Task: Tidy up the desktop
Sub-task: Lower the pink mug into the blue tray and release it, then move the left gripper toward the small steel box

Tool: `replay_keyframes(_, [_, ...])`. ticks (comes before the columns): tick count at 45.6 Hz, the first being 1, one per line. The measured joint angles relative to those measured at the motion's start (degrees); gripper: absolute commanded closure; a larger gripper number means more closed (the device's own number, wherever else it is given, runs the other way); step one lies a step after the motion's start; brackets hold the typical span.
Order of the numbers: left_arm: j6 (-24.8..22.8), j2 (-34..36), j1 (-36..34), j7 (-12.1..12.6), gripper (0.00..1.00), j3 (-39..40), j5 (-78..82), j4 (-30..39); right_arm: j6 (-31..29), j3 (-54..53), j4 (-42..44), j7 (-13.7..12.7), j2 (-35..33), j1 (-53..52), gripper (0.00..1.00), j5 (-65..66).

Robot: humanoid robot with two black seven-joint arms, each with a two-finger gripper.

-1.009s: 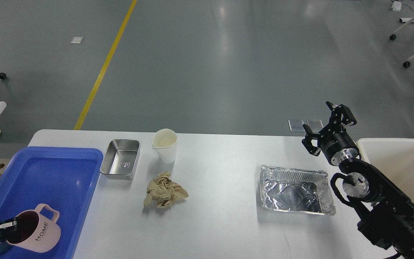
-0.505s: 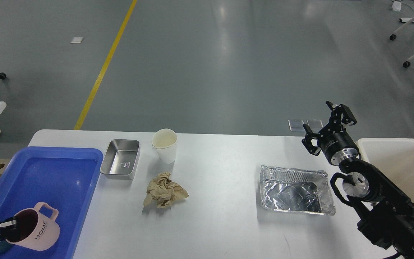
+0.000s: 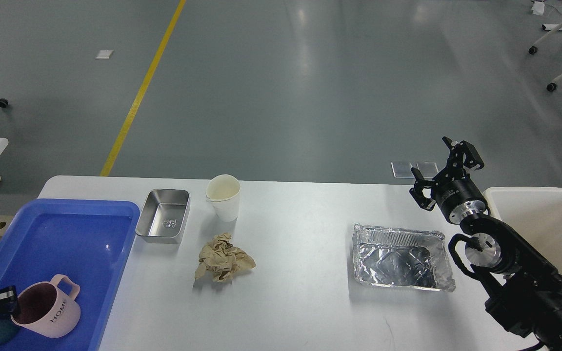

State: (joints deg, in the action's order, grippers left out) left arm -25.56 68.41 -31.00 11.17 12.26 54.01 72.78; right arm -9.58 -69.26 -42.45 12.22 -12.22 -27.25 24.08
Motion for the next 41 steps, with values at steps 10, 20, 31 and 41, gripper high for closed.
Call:
replay_keyframes(10, [0.2, -1.0, -0.2, 0.0, 0.25, 0.5, -0.1, -1.5, 0.0, 0.0, 0.1, 0.0, 0.0, 0.0, 0.00, 0.0])
replay_keyframes(20, [-0.1, -1.1, -0.4, -0.1, 0.23, 2.5, -0.2, -1.5, 0.0, 0.0, 0.1, 0.0, 0.1, 0.0, 0.00, 0.0])
replay_keyframes(31, [-0.5, -1.0, -0.6, 0.0, 0.22, 4.8, -0.2, -1.0, 0.0, 0.0, 0.1, 0.0, 0.1, 0.0, 0.00, 0.0])
replay_keyframes(41, [-4.3, 0.8, -4.3, 0.0, 0.22, 6.1, -0.3, 1.1, 0.1, 0.0, 0.1, 0.0, 0.3, -0.1, 0.00, 0.0])
